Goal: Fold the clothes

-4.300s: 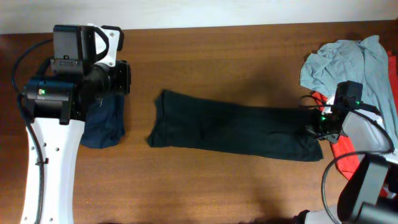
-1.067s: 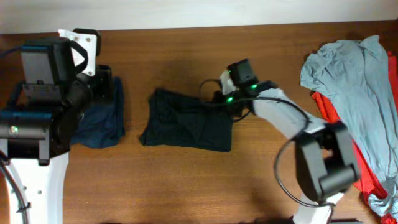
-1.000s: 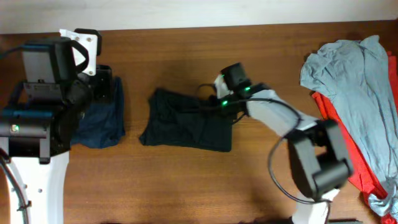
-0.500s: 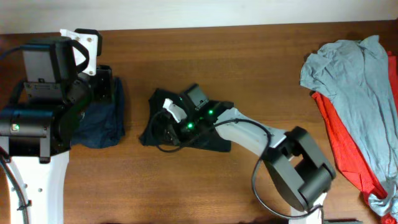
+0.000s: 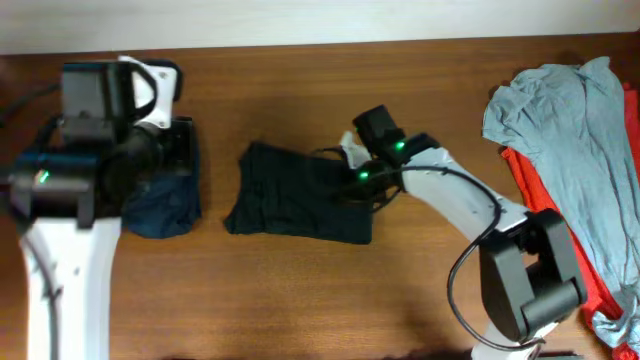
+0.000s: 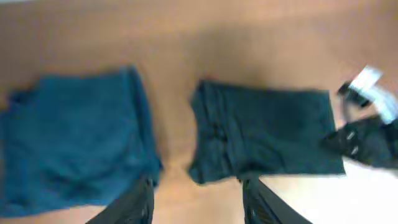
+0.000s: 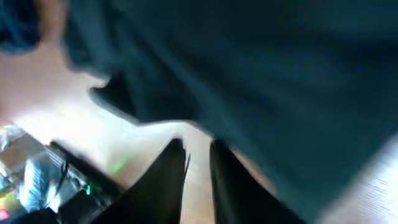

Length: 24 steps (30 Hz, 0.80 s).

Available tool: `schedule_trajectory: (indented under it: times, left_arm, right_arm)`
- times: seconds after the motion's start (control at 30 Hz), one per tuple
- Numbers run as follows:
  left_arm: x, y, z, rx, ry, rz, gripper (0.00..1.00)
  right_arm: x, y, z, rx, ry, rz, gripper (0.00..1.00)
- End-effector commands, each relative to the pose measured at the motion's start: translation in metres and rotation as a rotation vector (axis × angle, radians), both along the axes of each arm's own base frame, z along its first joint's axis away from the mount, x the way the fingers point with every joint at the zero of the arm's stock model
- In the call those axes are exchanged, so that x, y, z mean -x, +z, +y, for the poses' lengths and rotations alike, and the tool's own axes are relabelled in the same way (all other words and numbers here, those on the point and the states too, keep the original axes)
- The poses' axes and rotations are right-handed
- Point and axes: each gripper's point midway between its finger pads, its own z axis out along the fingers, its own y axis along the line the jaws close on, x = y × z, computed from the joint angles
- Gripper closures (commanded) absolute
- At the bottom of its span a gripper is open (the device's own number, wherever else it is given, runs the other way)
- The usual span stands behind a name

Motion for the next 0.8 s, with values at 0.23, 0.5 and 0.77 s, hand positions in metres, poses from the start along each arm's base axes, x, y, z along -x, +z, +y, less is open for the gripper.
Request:
schedule_trajectory:
  times: [0.23,0.5,0.77]
  left_arm:
    - [0.01,-0.166,-0.05,0.262,-0.083,0.497,0.58]
    - [0.062,-0.239,-0.081,0.362,-0.048,0.725,0.43]
    - [0.066,-0.292,-0.094,0.495,0.117,0.727,0.27]
  right_arm:
    - [0.002,-0.007,-0.074,0.114,-0.045,0.067,0.64]
    - [0.008,-0.011,-0.083,0.163,-0.023,0.079,0.57]
    - [0.009,-0.011,-0.083,0.164,-0.023,0.084,0.56]
